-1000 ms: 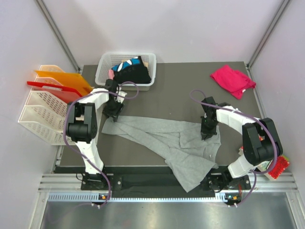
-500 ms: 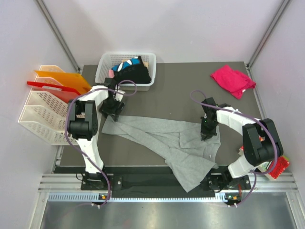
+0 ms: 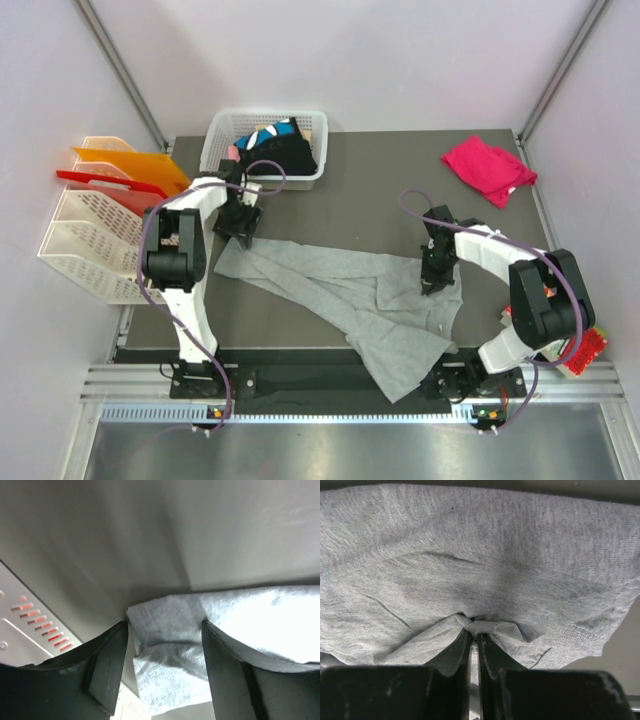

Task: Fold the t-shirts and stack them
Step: Flatten out the tshirt

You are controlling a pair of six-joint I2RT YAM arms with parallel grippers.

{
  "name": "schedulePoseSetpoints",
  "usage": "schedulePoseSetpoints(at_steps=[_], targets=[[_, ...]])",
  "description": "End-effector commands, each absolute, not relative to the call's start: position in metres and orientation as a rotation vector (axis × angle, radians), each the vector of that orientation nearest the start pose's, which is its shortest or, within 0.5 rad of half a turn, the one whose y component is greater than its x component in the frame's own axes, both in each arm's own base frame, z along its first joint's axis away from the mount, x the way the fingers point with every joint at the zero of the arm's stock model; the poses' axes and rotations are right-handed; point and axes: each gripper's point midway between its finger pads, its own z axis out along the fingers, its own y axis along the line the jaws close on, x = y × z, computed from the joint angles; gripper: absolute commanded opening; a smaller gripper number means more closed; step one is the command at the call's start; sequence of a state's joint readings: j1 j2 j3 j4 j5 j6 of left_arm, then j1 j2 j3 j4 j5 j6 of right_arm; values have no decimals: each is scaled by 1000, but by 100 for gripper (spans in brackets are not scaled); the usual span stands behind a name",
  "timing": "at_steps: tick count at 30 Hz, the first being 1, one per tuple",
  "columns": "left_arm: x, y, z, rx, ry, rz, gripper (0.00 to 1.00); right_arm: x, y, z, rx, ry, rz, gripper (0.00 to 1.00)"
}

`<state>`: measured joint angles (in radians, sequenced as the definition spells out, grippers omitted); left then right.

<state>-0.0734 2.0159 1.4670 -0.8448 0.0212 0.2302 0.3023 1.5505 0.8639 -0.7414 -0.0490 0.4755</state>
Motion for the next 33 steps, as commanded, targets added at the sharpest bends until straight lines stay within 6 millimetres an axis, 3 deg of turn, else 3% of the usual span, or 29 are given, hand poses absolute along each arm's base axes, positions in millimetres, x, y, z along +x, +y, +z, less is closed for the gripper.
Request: schedulePoseSetpoints(at_steps=[1,9,22,30,33], targets=[[405,-38,49,397,2753,-96,65,225,101,22,277,2981,199,2],[400,-44,68,421,2695,-138,65,225,101,22,279,2981,201,2],[401,-36,41,427,2756,-92,57,225,101,25,274,2976,204,1],[410,0,31,337,2750,103,57,220,100,25,271,2979,209,1],[411,2,27,325,2762,95,57,220,100,26,269,2977,210,0]])
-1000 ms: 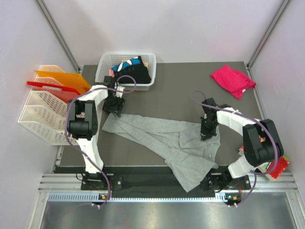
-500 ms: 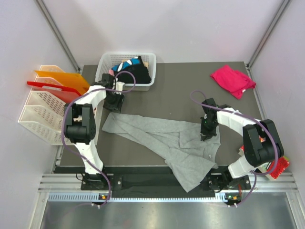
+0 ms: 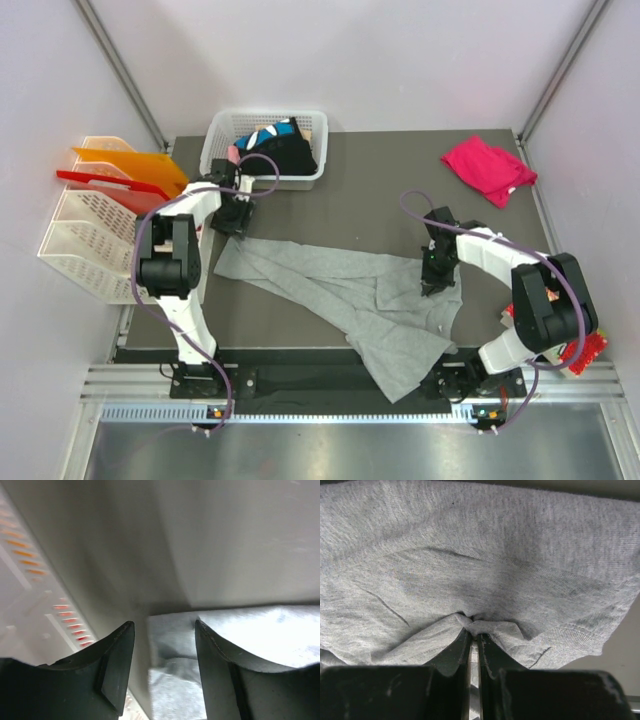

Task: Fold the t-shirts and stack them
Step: Flatten out the tshirt

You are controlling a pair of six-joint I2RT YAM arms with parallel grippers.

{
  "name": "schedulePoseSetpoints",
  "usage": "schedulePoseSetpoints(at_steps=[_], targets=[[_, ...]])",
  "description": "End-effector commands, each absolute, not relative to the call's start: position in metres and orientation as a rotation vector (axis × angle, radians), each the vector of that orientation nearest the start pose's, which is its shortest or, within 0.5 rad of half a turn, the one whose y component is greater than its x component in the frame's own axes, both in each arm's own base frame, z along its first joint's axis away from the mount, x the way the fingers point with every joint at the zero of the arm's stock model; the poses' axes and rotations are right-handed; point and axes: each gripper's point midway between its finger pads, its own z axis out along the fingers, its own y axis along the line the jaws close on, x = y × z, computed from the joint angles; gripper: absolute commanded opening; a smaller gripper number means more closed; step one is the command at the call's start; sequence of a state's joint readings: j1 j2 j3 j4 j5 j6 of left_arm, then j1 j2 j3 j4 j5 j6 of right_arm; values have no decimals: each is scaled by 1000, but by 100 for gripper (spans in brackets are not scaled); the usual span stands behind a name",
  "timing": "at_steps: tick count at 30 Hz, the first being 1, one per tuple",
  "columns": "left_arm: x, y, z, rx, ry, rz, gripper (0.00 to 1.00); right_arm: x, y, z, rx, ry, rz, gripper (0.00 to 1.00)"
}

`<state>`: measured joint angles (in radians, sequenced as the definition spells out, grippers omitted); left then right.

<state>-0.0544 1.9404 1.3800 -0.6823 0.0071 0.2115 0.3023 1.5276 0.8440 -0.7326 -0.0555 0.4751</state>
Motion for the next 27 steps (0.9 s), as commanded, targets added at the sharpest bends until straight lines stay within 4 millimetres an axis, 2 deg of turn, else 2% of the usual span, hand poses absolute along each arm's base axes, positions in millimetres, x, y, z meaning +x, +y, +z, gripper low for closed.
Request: schedulePoseSetpoints(at_steps=[1,7,14,17,18,19,22,24,25,26,27], targets=[[409,1,24,326,2774,87,56,220,100,26,273,2976,213,0],[403,-4,17,322,2797,45,49,221,101,28,274,2974,221,0],[402,-23,17,307,2807,-96,38,220,102,25,270,2976,222,0],[403,-28,20,299,2807,-131,19,220,102,25,269,2976,226,0],[402,-29,21,296,2813,-138,7,222,103,26,271,2973,229,0],[405,-30,25,294,2804,-141,2,222,103,28,271,2972,230,0],[409,-32,38,296,2792,-157,0,233,105,42,249,2936,233,0],[423,-32,60,306,2743,-149,0,248,106,67,222,2883,234,0],[431,-33,78,308,2714,-146,0,254,103,78,215,2856,214,0],[436,-33,89,314,2694,-143,0,268,106,105,200,2793,231,0],[442,-33,103,320,2664,-140,0,274,106,119,176,2760,231,0]])
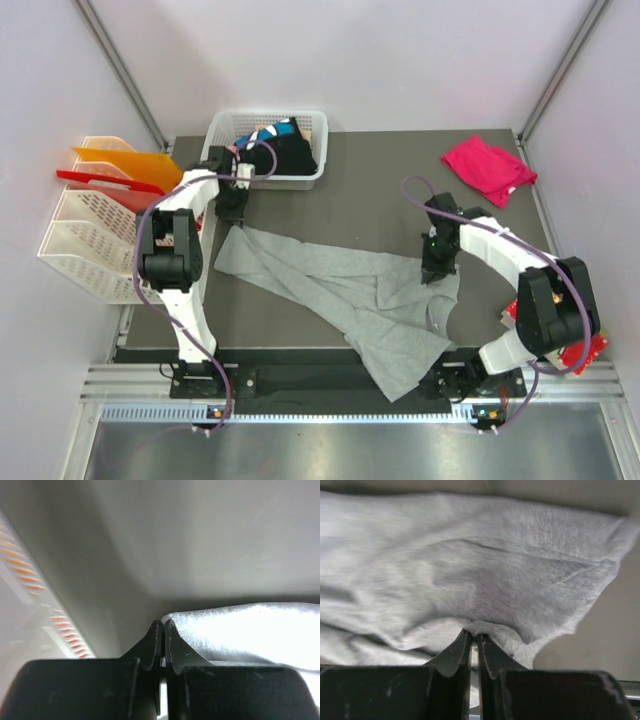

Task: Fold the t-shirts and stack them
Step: Flatten out the tshirt

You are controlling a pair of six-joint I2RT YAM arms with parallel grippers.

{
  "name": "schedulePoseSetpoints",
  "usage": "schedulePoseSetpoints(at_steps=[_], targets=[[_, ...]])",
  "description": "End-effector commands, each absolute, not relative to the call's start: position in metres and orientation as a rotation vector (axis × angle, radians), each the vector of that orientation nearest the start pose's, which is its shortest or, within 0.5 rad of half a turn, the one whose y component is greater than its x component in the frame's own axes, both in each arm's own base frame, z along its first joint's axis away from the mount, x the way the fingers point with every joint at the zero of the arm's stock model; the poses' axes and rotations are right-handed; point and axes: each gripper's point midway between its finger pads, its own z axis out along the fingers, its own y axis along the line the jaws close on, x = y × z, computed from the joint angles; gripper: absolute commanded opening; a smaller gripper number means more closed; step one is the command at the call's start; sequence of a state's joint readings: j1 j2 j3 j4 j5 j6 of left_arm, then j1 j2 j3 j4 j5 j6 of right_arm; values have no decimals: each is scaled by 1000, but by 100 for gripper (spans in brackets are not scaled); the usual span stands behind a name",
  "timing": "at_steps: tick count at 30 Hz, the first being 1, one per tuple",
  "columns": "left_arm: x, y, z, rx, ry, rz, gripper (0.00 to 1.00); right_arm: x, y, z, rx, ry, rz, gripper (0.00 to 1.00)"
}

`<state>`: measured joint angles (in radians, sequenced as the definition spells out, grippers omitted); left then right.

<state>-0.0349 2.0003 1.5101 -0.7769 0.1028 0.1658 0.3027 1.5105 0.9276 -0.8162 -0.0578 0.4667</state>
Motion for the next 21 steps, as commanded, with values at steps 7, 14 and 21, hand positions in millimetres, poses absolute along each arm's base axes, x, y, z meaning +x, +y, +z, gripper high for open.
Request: schedulePoseSetpoints(at_steps=[7,14,21], targets=[[461,-35,207,354,2483,-125,0,300,103,248,112,2450,260,0],[410,-34,257,447,2429,-113,0,252,106,292,66,2369,343,0],[299,-28,214,605,2600,-140,1,172,96,255,138,2515,409,0]])
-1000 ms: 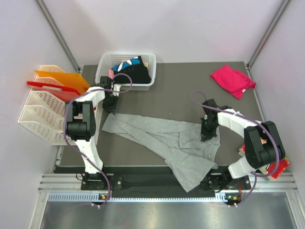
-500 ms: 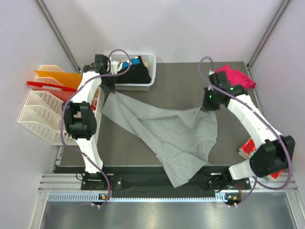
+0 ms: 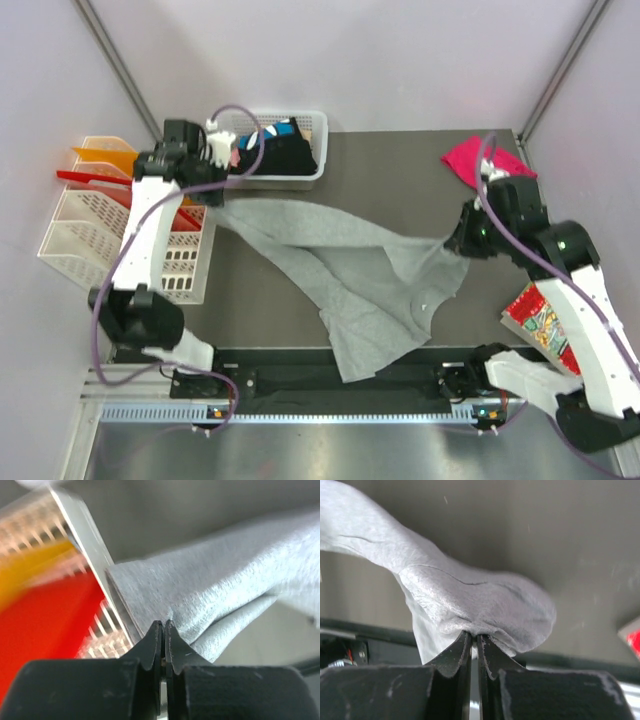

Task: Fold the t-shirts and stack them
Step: Flatten out the tshirt

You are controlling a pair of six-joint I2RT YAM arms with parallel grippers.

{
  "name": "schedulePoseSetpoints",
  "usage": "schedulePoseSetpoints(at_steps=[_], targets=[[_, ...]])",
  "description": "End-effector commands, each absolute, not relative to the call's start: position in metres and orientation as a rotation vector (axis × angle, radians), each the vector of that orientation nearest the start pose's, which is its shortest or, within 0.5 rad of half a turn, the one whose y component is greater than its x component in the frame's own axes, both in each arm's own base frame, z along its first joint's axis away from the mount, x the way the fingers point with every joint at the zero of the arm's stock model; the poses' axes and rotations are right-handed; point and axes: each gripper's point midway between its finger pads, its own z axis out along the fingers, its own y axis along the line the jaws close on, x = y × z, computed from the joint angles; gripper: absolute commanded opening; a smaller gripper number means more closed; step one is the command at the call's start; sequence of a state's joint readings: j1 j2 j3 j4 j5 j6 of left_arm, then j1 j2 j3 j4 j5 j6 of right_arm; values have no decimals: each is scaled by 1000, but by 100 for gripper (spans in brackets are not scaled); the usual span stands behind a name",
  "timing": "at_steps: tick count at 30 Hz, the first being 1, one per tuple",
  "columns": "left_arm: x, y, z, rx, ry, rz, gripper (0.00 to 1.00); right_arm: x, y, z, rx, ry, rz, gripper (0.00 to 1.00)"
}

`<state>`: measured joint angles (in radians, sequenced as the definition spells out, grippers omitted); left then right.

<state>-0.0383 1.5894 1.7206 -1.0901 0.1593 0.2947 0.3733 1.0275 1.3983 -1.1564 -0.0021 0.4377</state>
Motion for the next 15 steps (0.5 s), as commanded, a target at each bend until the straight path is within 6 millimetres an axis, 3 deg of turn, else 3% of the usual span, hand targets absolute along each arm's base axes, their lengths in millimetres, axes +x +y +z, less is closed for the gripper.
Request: schedulePoseSetpoints(at_steps=[1,2,3,6,8,12,15], targets=[[289,-27,207,624,2615,-145,21,165,94,249,145,2529,405,0],[277,-27,205,634,2612,-146,40,163,93,245,151,2540,396,0],[263,-26,186,643,2664,-158,46,164,91,243,149,2542,382,0],[251,-26,168,635,2692,-165,60,173,92,240,134,2556,351,0],[250,-26,162,622,2716,-175,66,181,95,243,128,2554,351,0],[264,-31,168,598,2700,-204,68,190,100,246,118,2546,363,0],[255,-50,172,653,2731,-376,66,193,102,243,116,2553,366,0]])
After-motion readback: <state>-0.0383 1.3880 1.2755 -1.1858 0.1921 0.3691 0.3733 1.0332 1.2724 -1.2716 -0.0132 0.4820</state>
